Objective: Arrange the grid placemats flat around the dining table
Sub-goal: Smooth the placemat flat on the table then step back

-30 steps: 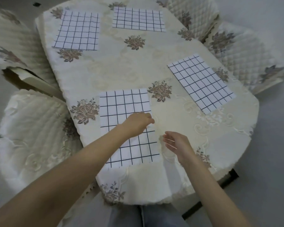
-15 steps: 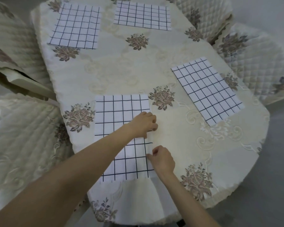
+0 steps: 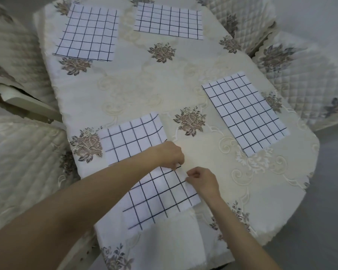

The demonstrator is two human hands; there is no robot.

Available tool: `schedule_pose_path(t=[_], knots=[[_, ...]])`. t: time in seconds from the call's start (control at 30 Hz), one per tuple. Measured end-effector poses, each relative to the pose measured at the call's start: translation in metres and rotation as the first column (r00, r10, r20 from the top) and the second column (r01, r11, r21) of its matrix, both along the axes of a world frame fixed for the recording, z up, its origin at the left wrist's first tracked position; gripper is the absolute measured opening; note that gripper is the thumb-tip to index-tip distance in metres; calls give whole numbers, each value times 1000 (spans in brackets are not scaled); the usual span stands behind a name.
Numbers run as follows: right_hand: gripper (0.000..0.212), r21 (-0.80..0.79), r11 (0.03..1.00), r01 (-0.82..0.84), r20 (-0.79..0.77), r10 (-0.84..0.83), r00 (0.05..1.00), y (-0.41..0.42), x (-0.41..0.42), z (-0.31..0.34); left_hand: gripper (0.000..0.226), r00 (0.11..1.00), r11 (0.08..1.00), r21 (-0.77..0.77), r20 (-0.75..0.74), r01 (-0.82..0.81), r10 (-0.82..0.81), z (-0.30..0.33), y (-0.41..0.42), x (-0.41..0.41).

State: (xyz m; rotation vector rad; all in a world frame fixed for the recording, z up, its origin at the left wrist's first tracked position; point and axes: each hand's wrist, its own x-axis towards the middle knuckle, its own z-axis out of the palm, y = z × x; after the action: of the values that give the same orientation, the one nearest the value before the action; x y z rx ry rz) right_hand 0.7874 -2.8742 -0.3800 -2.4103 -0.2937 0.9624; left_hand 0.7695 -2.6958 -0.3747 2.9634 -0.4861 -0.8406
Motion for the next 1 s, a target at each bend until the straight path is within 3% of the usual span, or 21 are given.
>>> schedule_pose_path(t=[0.07,0.1,0.17,0.33,0.4,0.47,0.57,0.67,0.87,1.0], knots=[[8,83,996,43,-37,-40,999,-2,24,4,23,990,985,-98,-9,-144,144,7,5,0],[16,127,988,91,-75,-82,994,-4,35,5,21,972,960,-156,-3,-232,234,10,10,0],[36,177,959,223,-199,-187,962,-9,54,8,18,904,865,-278,-23,-417,428,13,24,-1],[39,79,929,361,-431,-295,853,-26,78,8,25,712,601,-466,-95,-649,695,5,62,-11],[43,84,932,353,-462,-277,843,-33,79,3,28,602,451,-541,-133,-709,787,-2,74,-17],[43,113,918,380,-498,-279,821,-37,78,-1,33,441,243,-610,-198,-755,875,-9,81,-24],[36,168,884,436,-549,-283,786,-34,76,-1,35,183,-114,-698,-337,-707,924,-14,84,-35],[26,211,858,468,-551,-291,782,-22,72,-1,39,-3,-358,-704,-452,-613,892,-21,84,-48],[11,225,885,407,-446,-277,851,16,59,-2,24,-360,-687,-589,-586,-425,726,-40,79,-69],[39,200,935,294,-258,-240,936,37,54,-19,5,-493,-756,-558,-579,-340,649,-47,74,-84]])
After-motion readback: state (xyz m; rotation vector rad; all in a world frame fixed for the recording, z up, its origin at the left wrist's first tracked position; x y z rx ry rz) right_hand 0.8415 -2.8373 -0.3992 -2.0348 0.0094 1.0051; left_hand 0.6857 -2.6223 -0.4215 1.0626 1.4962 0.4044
